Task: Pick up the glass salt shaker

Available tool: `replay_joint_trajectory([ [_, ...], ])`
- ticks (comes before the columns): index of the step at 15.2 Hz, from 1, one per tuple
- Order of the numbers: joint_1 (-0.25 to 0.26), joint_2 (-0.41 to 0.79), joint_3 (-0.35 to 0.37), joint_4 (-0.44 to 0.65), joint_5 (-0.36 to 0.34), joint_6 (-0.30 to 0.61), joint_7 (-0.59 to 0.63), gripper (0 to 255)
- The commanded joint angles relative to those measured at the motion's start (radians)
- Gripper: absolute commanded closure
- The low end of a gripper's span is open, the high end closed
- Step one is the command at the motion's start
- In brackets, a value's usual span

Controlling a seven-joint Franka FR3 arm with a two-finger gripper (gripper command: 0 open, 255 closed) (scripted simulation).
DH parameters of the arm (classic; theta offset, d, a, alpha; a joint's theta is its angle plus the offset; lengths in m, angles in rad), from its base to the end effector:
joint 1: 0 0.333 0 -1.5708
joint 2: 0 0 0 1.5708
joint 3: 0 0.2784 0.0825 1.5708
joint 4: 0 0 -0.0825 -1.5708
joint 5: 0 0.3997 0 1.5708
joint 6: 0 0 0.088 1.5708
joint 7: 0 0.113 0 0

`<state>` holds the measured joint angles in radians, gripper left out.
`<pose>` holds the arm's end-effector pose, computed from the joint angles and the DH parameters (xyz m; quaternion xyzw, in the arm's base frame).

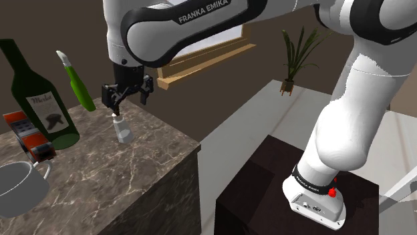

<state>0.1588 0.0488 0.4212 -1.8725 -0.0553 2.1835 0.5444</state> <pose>0.5160 0.3319 0.4636 -0.9906 -0.0288 -0.1203 0.0584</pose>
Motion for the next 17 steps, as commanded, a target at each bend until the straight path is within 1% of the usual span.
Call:
replay_joint_trajectory([
  [1,0.019,0.068,0.014,0.057,-0.033,0.008,0.032,0],
  [2,0.031,0.105,0.018,0.09,-0.051,0.009,0.047,0],
  [3,0.033,0.109,0.018,0.094,-0.052,0.009,0.048,0],
  [10,0.036,0.134,0.013,0.022,-0.072,0.103,0.063,0],
  [12,0.037,0.134,0.013,0.022,-0.072,0.103,0.063,0],
  [13,0.036,0.133,0.013,0.021,-0.071,0.103,0.062,255],
  [17,0.036,0.132,0.013,0.02,-0.071,0.104,0.062,255],
])
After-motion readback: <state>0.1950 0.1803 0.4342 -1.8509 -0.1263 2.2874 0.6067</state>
